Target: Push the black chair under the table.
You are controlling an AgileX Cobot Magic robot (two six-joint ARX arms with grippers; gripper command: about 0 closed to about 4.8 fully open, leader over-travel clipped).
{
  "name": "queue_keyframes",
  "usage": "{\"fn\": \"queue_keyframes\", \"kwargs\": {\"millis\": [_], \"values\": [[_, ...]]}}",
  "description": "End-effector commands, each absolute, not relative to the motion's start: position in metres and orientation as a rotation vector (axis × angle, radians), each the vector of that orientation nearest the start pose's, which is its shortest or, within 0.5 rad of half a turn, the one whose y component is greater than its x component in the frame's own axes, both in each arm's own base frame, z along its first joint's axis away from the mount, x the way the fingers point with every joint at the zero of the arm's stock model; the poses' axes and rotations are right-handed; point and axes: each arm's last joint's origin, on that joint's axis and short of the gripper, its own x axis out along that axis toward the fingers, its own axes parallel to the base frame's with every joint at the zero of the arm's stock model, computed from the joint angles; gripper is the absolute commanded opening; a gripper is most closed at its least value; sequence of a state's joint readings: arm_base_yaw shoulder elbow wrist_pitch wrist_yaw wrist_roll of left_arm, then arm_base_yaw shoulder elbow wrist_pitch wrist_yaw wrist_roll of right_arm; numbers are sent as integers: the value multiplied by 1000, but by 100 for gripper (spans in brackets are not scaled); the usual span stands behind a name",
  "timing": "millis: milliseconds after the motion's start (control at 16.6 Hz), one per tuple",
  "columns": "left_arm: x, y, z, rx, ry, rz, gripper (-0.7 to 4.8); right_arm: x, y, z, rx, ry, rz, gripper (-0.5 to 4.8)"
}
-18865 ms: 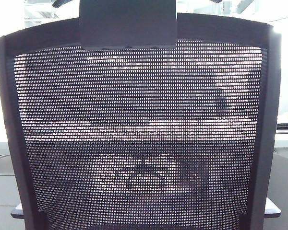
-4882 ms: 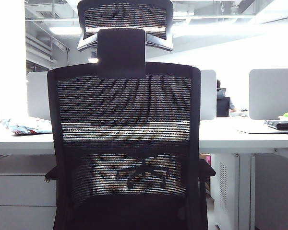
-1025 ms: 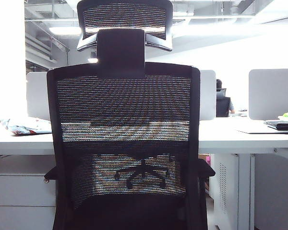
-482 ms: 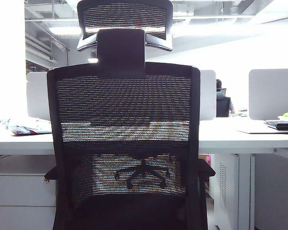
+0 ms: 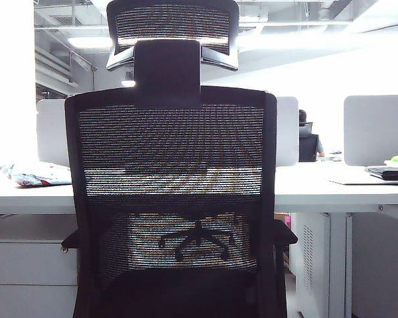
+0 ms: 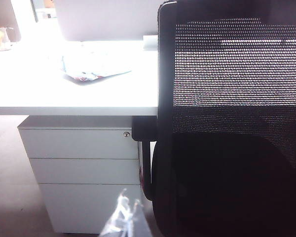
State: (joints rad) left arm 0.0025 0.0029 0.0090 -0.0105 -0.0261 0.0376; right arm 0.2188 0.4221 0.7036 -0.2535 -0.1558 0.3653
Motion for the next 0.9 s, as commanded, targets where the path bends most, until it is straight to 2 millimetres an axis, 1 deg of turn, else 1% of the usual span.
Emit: {"fn": "queue_keyframes", "kwargs": {"millis": [60,603,784,904], "values": [[97,1,167,45,-13,25,-5,90,25,342,359,25,380,-5],[97,1,167,45,-13,25,-5,89,25,342,350,30,377,-5],[97,1,167,45,-13,25,-5,85,20,331,256,106,330,-5],[97,1,167,45,-13,25,-5,82,15,321,257,135,265,-5]]}}
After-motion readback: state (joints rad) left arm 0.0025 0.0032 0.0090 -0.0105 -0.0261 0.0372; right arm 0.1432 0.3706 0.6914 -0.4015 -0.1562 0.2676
